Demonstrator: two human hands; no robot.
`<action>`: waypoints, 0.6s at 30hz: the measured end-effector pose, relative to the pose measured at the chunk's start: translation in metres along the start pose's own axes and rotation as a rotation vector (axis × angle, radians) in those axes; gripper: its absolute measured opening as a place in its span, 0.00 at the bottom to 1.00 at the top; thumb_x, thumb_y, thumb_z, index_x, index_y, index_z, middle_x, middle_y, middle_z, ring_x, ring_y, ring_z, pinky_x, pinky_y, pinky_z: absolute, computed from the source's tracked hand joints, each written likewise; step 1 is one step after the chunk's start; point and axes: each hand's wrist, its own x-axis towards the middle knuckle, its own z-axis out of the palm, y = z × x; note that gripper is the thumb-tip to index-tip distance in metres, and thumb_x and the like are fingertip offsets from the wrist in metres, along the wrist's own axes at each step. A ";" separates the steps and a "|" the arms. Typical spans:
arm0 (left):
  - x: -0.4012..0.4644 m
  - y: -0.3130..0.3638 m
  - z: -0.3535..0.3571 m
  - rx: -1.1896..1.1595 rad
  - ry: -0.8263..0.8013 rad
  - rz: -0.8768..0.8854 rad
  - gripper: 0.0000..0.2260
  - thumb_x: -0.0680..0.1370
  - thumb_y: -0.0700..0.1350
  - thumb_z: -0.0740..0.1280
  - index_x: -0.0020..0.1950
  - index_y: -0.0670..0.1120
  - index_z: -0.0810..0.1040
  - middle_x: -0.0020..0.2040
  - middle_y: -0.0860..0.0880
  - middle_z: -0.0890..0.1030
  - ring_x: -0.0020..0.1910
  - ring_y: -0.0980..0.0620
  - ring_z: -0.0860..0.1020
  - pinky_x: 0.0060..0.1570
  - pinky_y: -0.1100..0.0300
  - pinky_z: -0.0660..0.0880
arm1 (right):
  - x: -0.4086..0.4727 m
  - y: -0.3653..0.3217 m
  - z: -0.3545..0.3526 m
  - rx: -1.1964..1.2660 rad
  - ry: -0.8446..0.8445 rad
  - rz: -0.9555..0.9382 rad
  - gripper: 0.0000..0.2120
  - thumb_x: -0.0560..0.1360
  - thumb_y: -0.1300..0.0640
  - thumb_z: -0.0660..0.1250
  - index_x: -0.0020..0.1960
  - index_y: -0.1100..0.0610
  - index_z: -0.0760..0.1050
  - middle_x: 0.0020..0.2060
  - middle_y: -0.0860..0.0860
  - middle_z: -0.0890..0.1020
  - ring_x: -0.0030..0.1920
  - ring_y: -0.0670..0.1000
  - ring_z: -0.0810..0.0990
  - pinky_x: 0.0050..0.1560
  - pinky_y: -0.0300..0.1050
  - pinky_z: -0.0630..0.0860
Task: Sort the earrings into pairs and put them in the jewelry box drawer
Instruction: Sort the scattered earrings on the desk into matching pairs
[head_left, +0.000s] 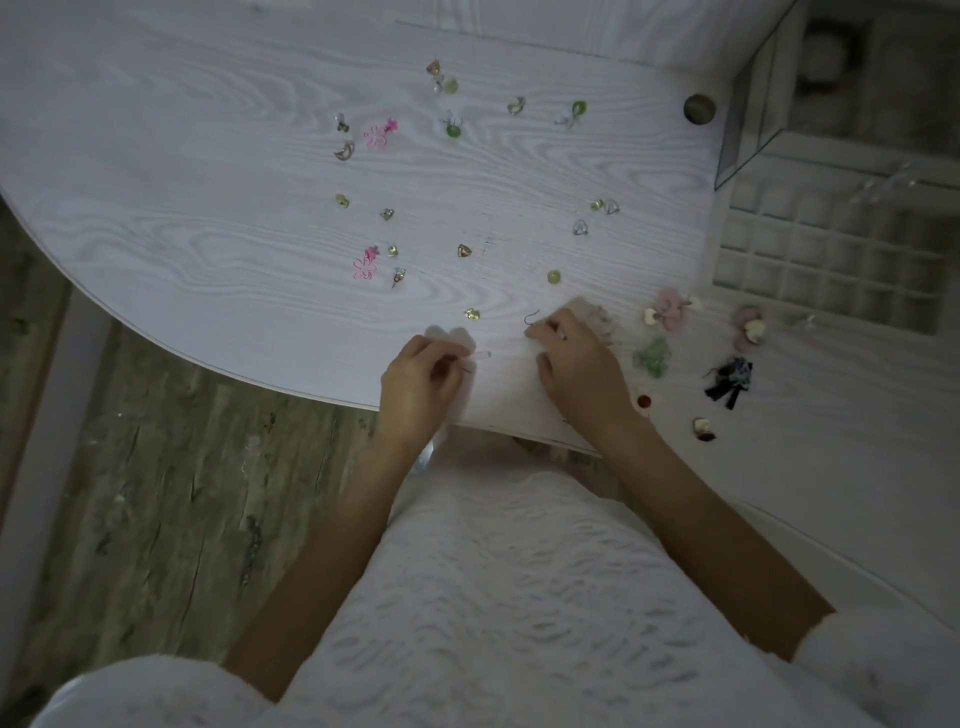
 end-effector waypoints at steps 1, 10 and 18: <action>-0.003 0.004 0.007 -0.003 -0.018 0.021 0.06 0.72 0.39 0.69 0.48 0.47 0.82 0.46 0.47 0.80 0.41 0.50 0.79 0.43 0.52 0.78 | -0.005 0.002 -0.001 0.002 0.001 0.014 0.12 0.70 0.71 0.64 0.52 0.64 0.76 0.48 0.59 0.77 0.41 0.59 0.77 0.33 0.44 0.74; 0.003 0.057 0.053 0.003 -0.094 0.129 0.09 0.75 0.41 0.66 0.54 0.45 0.80 0.50 0.46 0.80 0.46 0.49 0.78 0.46 0.61 0.73 | -0.038 0.013 -0.013 0.116 0.017 0.203 0.10 0.72 0.63 0.67 0.53 0.61 0.76 0.52 0.58 0.75 0.43 0.53 0.76 0.42 0.40 0.69; -0.001 0.050 0.053 0.107 -0.142 0.132 0.18 0.71 0.35 0.66 0.61 0.43 0.76 0.52 0.41 0.77 0.45 0.46 0.77 0.45 0.57 0.73 | -0.040 0.016 -0.011 0.103 0.013 0.294 0.17 0.71 0.68 0.62 0.60 0.61 0.70 0.57 0.57 0.73 0.50 0.56 0.75 0.45 0.46 0.71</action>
